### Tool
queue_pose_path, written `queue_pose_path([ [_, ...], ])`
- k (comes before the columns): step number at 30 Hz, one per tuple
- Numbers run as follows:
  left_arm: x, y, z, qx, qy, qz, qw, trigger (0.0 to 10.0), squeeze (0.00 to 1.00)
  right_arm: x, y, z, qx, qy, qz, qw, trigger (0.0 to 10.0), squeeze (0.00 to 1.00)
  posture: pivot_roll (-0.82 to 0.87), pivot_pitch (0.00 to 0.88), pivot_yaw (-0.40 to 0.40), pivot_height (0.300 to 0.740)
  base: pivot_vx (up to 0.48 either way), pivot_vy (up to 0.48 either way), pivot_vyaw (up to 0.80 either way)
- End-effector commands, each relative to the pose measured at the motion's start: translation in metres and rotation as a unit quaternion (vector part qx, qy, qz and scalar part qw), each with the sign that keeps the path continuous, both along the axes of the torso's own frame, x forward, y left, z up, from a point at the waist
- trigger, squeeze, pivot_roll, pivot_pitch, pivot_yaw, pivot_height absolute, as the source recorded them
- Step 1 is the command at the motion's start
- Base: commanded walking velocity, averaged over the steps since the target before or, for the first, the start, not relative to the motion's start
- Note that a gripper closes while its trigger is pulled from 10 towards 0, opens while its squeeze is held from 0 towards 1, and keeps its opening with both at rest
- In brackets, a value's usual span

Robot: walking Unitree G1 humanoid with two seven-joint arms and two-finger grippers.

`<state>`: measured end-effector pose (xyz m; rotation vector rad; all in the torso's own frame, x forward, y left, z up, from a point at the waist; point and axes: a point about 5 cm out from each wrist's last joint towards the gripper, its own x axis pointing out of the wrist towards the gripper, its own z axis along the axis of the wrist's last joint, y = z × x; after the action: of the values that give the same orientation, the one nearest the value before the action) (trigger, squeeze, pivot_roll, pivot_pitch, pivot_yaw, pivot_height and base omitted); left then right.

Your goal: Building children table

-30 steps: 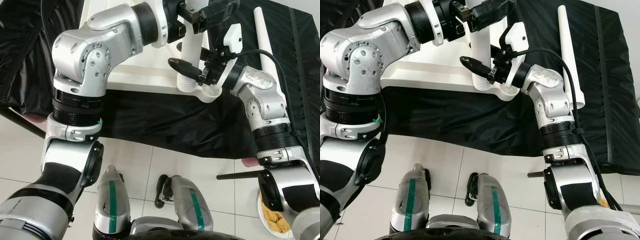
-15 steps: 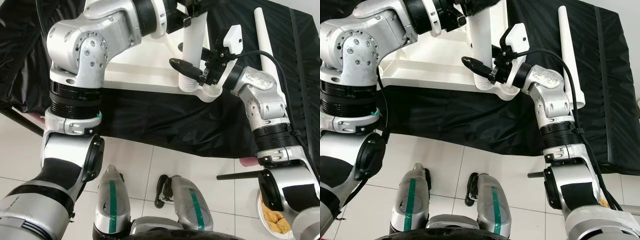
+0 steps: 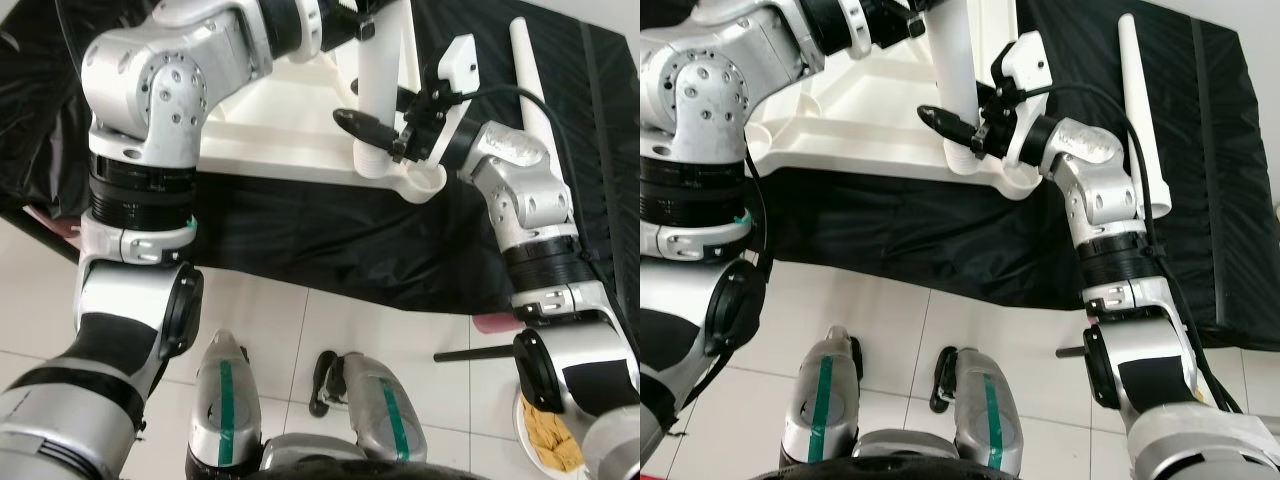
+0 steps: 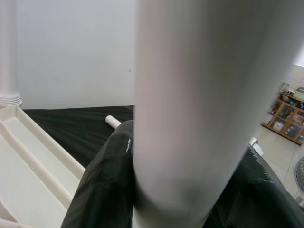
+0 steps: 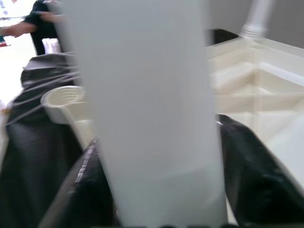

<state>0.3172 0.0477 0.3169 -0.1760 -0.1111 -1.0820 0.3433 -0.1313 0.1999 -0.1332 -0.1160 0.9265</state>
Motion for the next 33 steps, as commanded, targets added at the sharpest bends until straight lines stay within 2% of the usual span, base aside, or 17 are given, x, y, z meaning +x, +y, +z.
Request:
queue_pose_path([
  [1, -0.008, -0.011, 0.006, 0.003, -0.012, -0.035, 0.999, 10.0, 0.00, 0.003, -0.009, -0.002, 0.003, 0.010, -0.028, 1.000, 10.0, 1.00, 0.13, 0.000, -0.112, 0.740, 0.000, 0.000, 0.00],
  [7, -0.007, -0.010, 0.013, 0.000, -0.027, -0.010, 1.000, 10.0, 0.00, 0.003, -0.007, 0.000, 0.005, -0.004, -0.044, 0.999, 10.0, 1.00, 0.13, 0.000, -0.113, 0.740, 0.000, 0.000, 0.00],
  [8, -0.006, -0.010, 0.016, 0.002, -0.032, 0.002, 0.999, 10.0, 0.00, 0.005, -0.006, 0.001, 0.003, -0.010, -0.055, 0.998, 10.0, 0.81, 0.13, 0.000, -0.114, 0.740, 0.000, 0.000, 0.00],
  [9, -0.006, -0.010, 0.017, 0.004, -0.036, 0.010, 0.999, 10.0, 0.00, 0.006, -0.005, 0.001, 0.001, -0.015, -0.063, 0.998, 10.0, 0.15, 0.13, 0.000, -0.114, 0.740, 0.000, 0.000, 0.00],
  [11, -0.005, -0.010, 0.018, 0.005, -0.038, 0.016, 0.999, 10.0, 0.00, 0.006, -0.005, 0.002, -0.001, -0.018, -0.068, 0.997, 10.0, 0.15, 0.13, 0.000, -0.115, 0.740, 0.000, 0.000, 0.00],
  [12, -0.005, -0.011, 0.018, 0.008, -0.042, 0.024, 0.999, 10.0, 0.00, 0.006, -0.003, 0.002, -0.004, -0.027, -0.071, 0.997, 10.0, 0.00, 0.13, 0.000, -0.116, 0.740, 0.000, 0.000, 0.00],
  [22, -0.004, -0.012, 0.019, 0.014, -0.048, 0.039, 0.998, 10.0, 0.00, 0.006, -0.001, 0.003, -0.010, -0.040, -0.078, 0.996, 10.0, 0.00, 0.14, 0.000, -0.115, 0.740, 0.000, 0.000, 0.00],
  [23, -0.001, -0.014, 0.021, 0.027, -0.062, 0.078, 0.995, 10.0, 0.00, 0.006, 0.007, 0.000, -0.020, -0.057, -0.103, 0.993, 10.0, 0.00, 0.14, 0.017, -0.125, 0.740, 0.000, 0.000, 0.00],
  [24, -0.001, -0.014, 0.021, 0.027, -0.062, 0.078, 0.995, 10.0, 0.00, 0.006, 0.007, 0.000, -0.020, -0.057, -0.103, 0.993, 10.0, 0.00, 0.14, 0.017, -0.125, 0.740, 0.000, 0.000, 0.00],
  [26, 0.004, -0.018, 0.024, 0.050, -0.089, 0.143, 0.985, 10.0, 0.00, 0.005, 0.023, -0.003, -0.030, -0.091, -0.148, 0.984, 10.0, 0.00, 0.15, 0.025, -0.126, 0.740, 0.000, 0.000, 0.00],
  [33, 0.006, -0.023, 0.021, 0.058, -0.100, 0.165, 0.979, 10.0, 0.00, 0.006, 0.036, -0.008, 0.002, -0.069, -0.195, 0.978, 10.0, 0.00, 0.14, 0.041, -0.122, 0.740, 0.000, 0.000, 0.00],
])
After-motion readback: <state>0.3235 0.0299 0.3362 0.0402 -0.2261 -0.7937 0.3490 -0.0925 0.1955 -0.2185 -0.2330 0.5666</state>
